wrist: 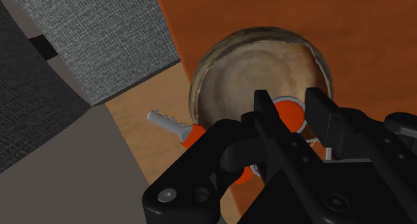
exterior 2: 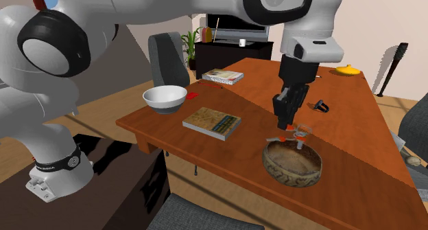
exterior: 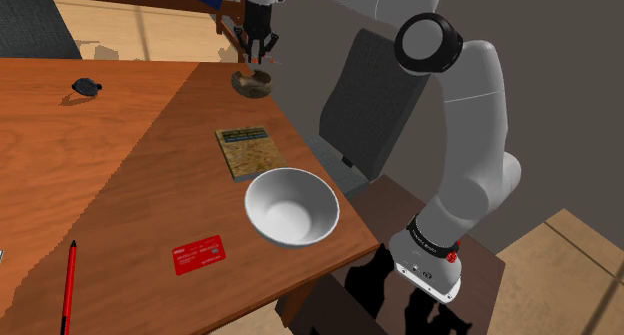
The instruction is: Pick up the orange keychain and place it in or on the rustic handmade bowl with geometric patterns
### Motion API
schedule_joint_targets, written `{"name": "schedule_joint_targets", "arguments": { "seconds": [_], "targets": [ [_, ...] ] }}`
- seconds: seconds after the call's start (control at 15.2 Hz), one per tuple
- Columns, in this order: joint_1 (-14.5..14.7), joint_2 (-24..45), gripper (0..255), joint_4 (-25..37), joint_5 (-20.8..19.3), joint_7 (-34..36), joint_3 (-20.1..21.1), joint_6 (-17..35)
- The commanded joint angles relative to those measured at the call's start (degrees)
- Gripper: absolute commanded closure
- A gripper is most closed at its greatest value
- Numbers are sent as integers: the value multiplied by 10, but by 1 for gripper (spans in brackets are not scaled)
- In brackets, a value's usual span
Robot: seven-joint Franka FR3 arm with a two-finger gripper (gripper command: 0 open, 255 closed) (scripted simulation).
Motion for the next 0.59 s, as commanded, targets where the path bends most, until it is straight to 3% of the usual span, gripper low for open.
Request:
{"name": "schedule_joint_targets", "arguments": {
  "seconds": [0.0,0.53],
  "targets": [
    [-6,-5,255,-24,1,2,1,19],
    [-19,-10,255,-88,1,7,1,75]
  ]
}}
